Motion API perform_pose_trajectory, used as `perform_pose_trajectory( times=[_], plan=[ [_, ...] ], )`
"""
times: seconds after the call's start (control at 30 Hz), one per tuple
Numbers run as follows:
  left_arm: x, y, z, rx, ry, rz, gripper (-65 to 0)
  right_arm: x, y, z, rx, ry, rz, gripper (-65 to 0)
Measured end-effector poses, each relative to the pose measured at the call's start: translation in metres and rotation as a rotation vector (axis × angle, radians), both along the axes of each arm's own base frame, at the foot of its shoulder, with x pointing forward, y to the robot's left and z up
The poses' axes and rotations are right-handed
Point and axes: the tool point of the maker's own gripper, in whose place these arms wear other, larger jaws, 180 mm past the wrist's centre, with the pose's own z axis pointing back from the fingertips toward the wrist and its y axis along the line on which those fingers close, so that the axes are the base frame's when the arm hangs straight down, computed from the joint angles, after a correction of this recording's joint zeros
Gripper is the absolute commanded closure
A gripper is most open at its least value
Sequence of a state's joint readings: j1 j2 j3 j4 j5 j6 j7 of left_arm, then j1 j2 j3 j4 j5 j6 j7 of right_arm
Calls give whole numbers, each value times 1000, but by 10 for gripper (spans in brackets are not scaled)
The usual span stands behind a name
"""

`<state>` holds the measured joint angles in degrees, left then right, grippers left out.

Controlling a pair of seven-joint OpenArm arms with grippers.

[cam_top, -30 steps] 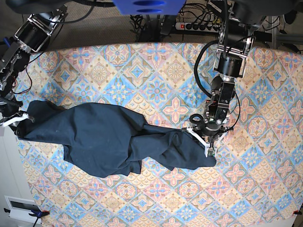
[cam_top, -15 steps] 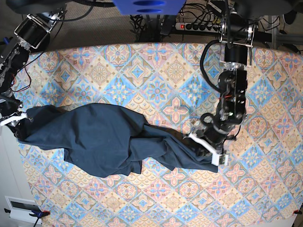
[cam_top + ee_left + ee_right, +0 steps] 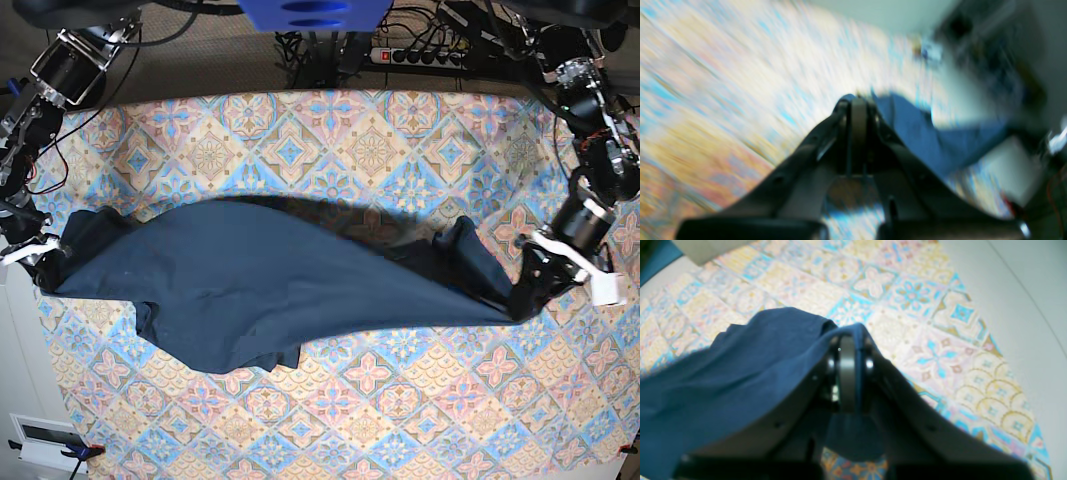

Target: Layout the t-shirt on the table in an organized manner, then fold the t-shirt properly

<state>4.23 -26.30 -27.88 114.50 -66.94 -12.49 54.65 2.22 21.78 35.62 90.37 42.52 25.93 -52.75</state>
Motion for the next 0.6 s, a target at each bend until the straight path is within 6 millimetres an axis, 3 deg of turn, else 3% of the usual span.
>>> perform_pose_trajectory(
  times=[0.07,0.17,0.3,0.4,0.6],
  plan=[
    [8,27,-21,-34,63,65,0,1,1,1,-1,-4,2,-7],
    [20,57,-71,-32,218,149,0,1,2,-1,0,4,5,-7],
    [36,88,-99,-6,292,241,0,0,2,-2,1,6,7,-7],
    [48,99,-108,56,323,290,-15,0,3,-3,3,10,9,-7],
    [66,90,-120,197,350,337,-196,-5,-9,-14,-92,81,-23,-8]
  ],
)
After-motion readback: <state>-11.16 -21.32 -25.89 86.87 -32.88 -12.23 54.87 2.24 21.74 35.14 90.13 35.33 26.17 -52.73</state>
